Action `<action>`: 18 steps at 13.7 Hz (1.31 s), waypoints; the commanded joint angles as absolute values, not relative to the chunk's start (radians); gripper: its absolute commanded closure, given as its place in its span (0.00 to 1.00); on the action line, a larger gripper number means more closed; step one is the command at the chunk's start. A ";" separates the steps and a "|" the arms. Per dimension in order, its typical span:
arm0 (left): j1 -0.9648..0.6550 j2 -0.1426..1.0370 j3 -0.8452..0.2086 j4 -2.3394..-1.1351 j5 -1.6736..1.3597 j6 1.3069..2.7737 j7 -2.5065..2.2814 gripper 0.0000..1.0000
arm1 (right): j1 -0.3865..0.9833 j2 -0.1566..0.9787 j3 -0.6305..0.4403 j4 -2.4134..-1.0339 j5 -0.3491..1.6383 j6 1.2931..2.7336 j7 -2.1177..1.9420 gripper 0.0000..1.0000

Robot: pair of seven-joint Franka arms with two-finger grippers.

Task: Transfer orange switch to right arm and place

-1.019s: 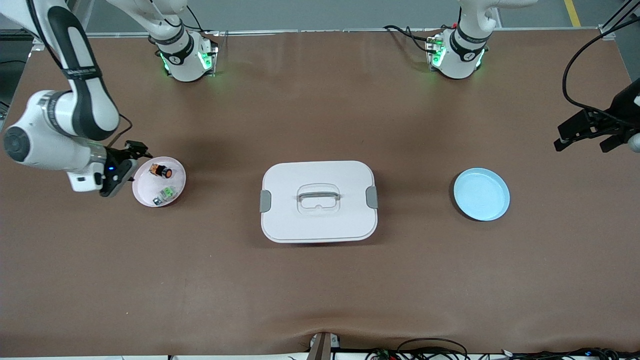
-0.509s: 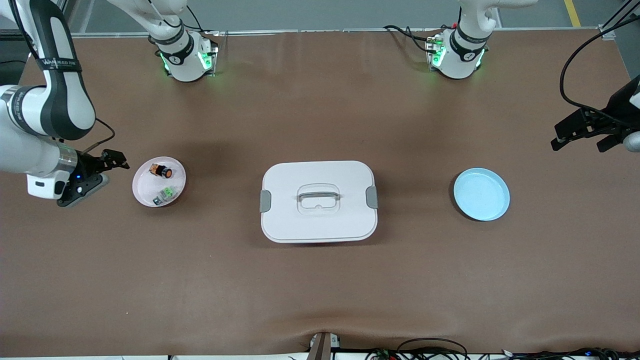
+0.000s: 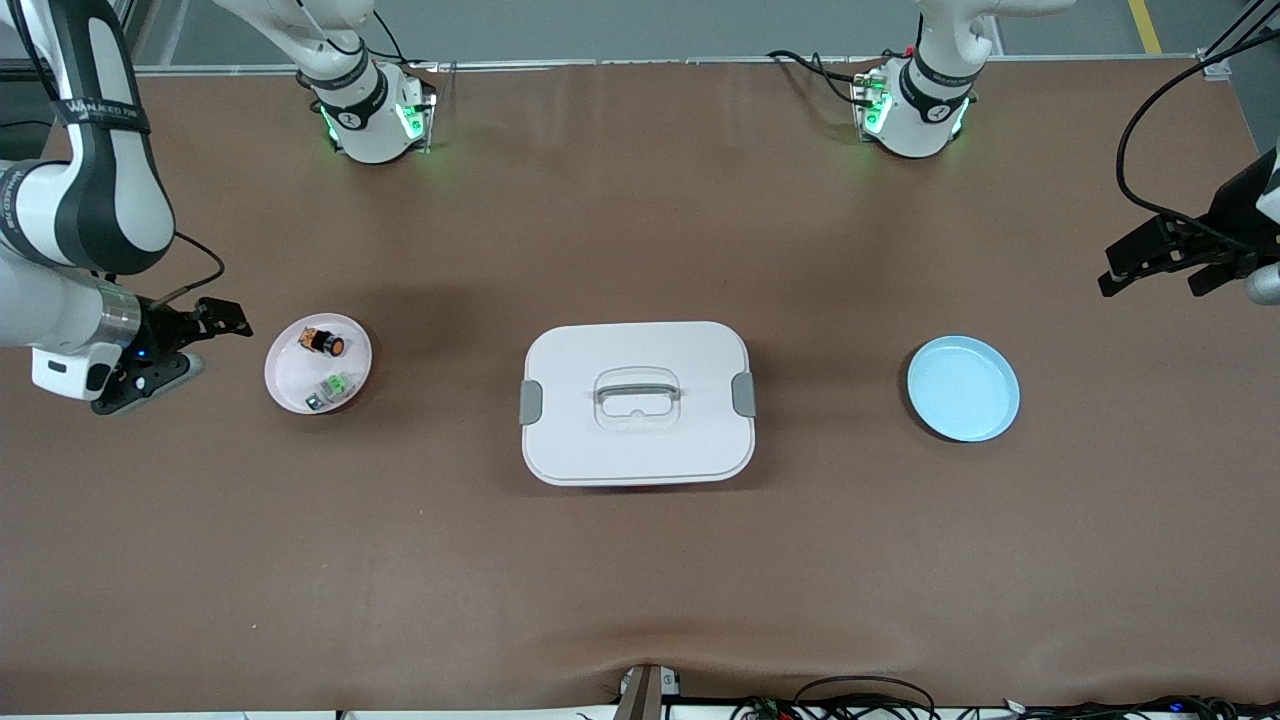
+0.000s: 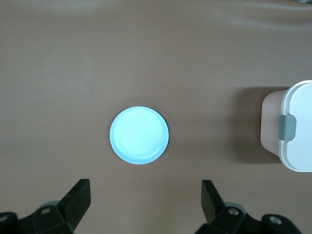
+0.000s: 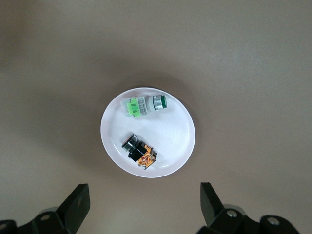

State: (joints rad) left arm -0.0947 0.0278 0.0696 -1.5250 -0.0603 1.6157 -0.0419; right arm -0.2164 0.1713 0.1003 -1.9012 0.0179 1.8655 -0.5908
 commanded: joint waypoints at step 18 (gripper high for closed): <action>-0.094 0.025 0.063 -1.513 -0.020 1.582 -0.048 0.00 | -0.227 -0.097 0.084 -1.862 0.008 1.588 -0.224 0.00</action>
